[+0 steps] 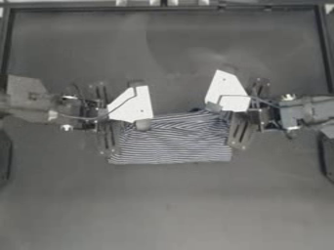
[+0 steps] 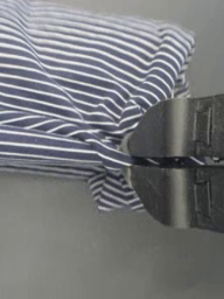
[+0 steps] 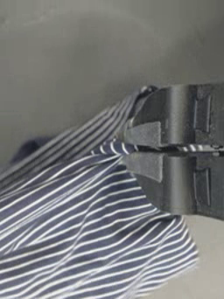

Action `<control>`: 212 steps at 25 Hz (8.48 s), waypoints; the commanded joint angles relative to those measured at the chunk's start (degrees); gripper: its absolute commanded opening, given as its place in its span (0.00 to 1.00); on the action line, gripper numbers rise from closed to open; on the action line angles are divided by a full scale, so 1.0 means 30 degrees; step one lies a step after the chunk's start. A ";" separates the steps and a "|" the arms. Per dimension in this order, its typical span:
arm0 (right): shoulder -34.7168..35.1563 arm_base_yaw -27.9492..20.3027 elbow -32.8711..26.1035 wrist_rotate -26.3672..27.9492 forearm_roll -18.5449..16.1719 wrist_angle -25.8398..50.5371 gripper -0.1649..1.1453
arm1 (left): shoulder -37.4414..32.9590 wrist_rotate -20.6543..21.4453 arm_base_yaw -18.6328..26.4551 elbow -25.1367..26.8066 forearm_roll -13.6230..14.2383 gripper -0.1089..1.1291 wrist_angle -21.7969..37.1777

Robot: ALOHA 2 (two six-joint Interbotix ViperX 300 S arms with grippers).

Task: Fold shirt

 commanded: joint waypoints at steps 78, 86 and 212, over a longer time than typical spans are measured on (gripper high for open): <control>-0.3750 0.3252 0.2402 2.0742 -0.1055 -0.0469 0.88 | -0.2842 0.4160 0.0117 0.1406 -0.3457 0.82 -0.9785; -0.3340 0.3662 0.3574 2.4932 -0.2637 -0.2461 0.88 | -0.1934 0.4453 0.0176 0.1348 -0.3457 0.82 -1.0400; -0.3369 0.1846 0.1172 1.8311 -0.0908 -0.2842 0.16 | 0.0264 0.4365 0.0674 0.1348 -0.3047 0.82 -1.1250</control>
